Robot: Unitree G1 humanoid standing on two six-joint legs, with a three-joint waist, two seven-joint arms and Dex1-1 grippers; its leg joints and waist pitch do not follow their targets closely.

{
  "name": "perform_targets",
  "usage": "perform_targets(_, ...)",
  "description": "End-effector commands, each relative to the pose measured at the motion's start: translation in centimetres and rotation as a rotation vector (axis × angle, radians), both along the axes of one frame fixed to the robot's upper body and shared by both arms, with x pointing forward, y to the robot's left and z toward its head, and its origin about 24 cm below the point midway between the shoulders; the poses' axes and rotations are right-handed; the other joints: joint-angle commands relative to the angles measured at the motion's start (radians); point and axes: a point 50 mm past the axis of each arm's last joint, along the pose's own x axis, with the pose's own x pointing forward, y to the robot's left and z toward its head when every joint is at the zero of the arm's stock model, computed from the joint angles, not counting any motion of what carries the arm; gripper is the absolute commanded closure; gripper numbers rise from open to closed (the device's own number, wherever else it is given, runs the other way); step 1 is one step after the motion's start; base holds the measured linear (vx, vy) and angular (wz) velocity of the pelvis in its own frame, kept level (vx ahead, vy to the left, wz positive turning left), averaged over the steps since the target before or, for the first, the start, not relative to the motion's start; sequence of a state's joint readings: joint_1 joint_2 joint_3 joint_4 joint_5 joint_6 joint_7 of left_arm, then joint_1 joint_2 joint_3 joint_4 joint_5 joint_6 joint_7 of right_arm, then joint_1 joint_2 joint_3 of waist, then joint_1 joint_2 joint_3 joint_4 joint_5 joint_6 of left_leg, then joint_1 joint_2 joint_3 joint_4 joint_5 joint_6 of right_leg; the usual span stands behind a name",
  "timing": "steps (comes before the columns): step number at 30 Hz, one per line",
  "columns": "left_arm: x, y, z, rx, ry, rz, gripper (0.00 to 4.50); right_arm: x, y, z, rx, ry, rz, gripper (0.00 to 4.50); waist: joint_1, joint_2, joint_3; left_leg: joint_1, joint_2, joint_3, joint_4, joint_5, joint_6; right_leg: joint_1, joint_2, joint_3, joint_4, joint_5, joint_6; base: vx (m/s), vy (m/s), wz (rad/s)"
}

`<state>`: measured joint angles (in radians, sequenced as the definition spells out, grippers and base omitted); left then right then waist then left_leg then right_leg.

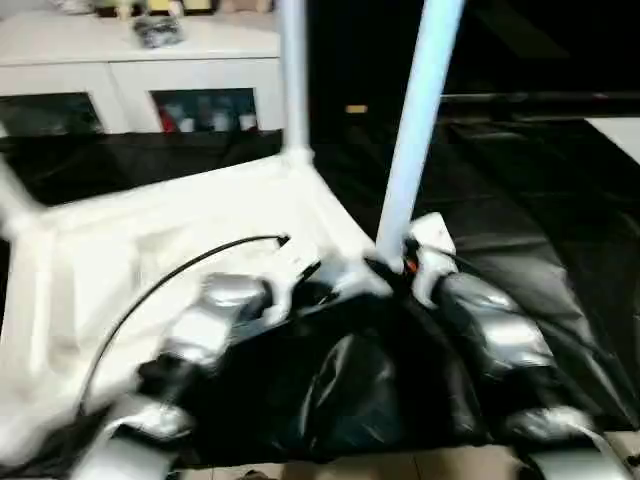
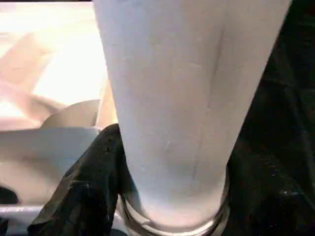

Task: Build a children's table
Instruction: Rotate leg to tighten

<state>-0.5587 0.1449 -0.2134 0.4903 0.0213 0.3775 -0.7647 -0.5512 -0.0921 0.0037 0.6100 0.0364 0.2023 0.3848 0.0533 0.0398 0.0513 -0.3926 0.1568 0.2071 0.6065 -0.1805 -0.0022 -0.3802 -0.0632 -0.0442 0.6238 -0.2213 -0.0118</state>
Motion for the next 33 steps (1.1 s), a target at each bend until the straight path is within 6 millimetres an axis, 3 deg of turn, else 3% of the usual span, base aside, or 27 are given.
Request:
perform_targets(1, 0.8, -2.4, 2.1, -0.096, -0.09, 0.004, 4.5, -1.3, 4.4, -1.4, 0.038, 0.061, 0.161, 1.32, -0.001, -0.015, -0.055, 0.03, 0.079, -0.05, -0.084, -0.266, -0.017, 0.017, -0.103, 0.055, -0.1, -0.284, -0.181, 0.0, 0.0, 0.0)
perform_targets(4, 0.7, -2.4, 2.1, -0.081, -0.103, -0.02, 4.5, -1.3, 4.7, -0.8, 0.07, 0.043, 0.214, 1.15, 0.003, -0.016, -0.057, 0.028, 0.079, -0.048, -0.081, -0.238, 0.005, 0.02, -0.103, 0.055, -0.097, -0.25, -0.187, 0.0, 0.0, 0.0)
perform_targets(8, 0.1, -1.5, 2.0, -0.066, -0.101, -0.086, 4.5, -1.6, 3.5, -0.5, 0.011, 0.017, 0.323, 0.69, 0.006, -0.016, -0.059, 0.025, 0.081, -0.046, -0.079, -0.201, 0.03, 0.024, -0.1, 0.052, -0.091, -0.2, -0.2, 0.0, 0.0, 0.0)
perform_targets(14, -0.6, -0.1, 1.7, -0.049, -0.082, -0.166, 4.5, -2.5, 1.4, -0.3, -0.062, 0.028, 0.497, 0.69, 0.008, -0.019, -0.059, 0.022, 0.081, -0.045, -0.076, -0.173, 0.056, 0.029, -0.099, 0.05, -0.087, -0.161, -0.213, 0.0, 0.0, 0.0)
perform_targets(16, -1.0, 1.1, 1.4, -0.016, -0.066, -0.227, 4.5, -3.2, -0.2, 0.0, -0.083, 0.055, 0.618, 0.69, 0.011, -0.019, -0.06, 0.021, 0.083, -0.044, -0.075, -0.169, 0.063, 0.031, -0.098, 0.05, -0.083, -0.144, -0.219, 0.0, 0.0, 0.0)
perform_targets(23, -1.7, 2.5, 1.5, -0.002, -0.023, -0.335, 4.5, -3.5, -1.4, 0.6, -0.097, 0.08, 0.706, 0.69, 0.011, -0.018, -0.06, 0.025, 0.086, -0.042, -0.074, -0.165, 0.068, 0.029, -0.097, 0.048, -0.078, -0.114, -0.25, 0.0, 0.0, 0.0)
perform_targets(28, -2.0, 3.3, 1.5, 0.015, -0.006, -0.371, 4.5, -3.7, -1.5, 0.8, -0.092, 0.087, 0.737, 1.12, 0.015, -0.017, -0.059, 0.03, 0.087, -0.039, -0.074, -0.174, 0.061, 0.025, -0.096, 0.048, -0.078, -0.124, -0.261, 0.0, 0.0, 0.0)
perform_targets(33, -2.3, 4.0, 1.4, 0.026, 0.006, -0.392, 4.5, -3.9, -1.2, 0.7, -0.085, 0.1, 0.767, 1.6, 0.019, -0.018, -0.058, 0.029, 0.088, -0.041, -0.079, -0.183, 0.044, 0.025, -0.097, 0.049, -0.077, -0.141, -0.248, 0.0, 0.0, 0.0)
